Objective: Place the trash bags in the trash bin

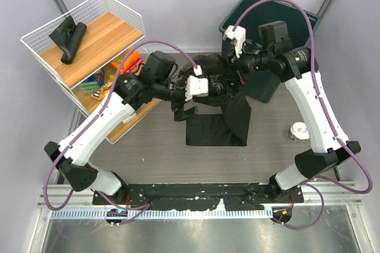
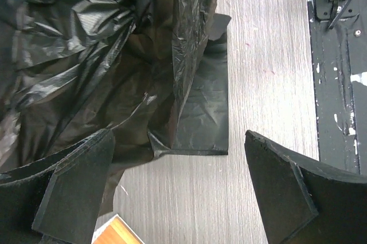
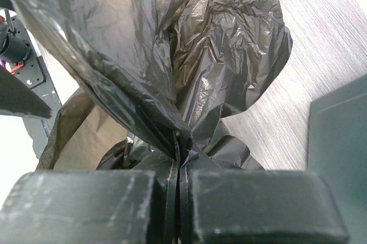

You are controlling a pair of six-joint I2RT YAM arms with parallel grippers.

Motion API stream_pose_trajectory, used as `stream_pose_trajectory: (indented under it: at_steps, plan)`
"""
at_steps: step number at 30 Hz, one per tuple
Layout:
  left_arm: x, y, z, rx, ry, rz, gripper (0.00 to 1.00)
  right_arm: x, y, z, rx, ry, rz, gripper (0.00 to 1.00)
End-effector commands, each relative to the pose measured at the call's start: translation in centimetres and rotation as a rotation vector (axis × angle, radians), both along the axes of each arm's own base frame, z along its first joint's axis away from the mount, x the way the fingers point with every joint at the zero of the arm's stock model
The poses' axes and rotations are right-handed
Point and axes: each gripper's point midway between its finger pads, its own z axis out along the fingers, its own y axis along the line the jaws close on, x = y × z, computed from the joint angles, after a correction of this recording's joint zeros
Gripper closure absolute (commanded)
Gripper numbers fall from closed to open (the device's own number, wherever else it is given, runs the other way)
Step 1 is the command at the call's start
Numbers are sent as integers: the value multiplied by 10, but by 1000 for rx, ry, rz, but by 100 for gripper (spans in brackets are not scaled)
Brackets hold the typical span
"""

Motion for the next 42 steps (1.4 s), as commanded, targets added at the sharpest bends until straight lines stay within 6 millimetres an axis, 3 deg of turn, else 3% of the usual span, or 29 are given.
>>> stream_pose_trajectory:
  at_steps: [1, 3, 5, 8, 10, 11, 25, 32, 37, 42]
  plan:
    - [7, -18, -7, -19, -63, -48, 0, -2, 0, 19, 33, -37, 16, 99]
    - [10, -27, -17, -2, -64, -46, 1, -1, 1, 23, 45, -41, 15, 99]
    - [19, -33, -27, 7, -82, -8, 10, 1, 0, 25, 55, -38, 9, 99]
    - [25, -35, -32, 10, -69, 22, 53, 5, -5, 29, 53, -51, -15, 99]
    - [26, -30, -34, 24, -81, 42, 92, 8, -13, 31, 39, -71, -46, 99]
    - [25, -25, -33, 35, -91, 50, 100, 10, -18, 32, 29, -85, -64, 99]
    - [-9, 71, -80, 375, -44, 175, 100, 28, -86, 46, -53, -195, -278, 99]
    - [-28, 103, -111, 475, 27, 232, 100, 38, -119, 49, -86, -218, -398, 99]
    - [-37, 113, -120, 470, 76, 311, 100, 46, -142, 48, -101, -216, -498, 99]
    - [-26, 104, -106, 344, 109, 474, 97, 50, -150, 45, -65, -220, -570, 99]
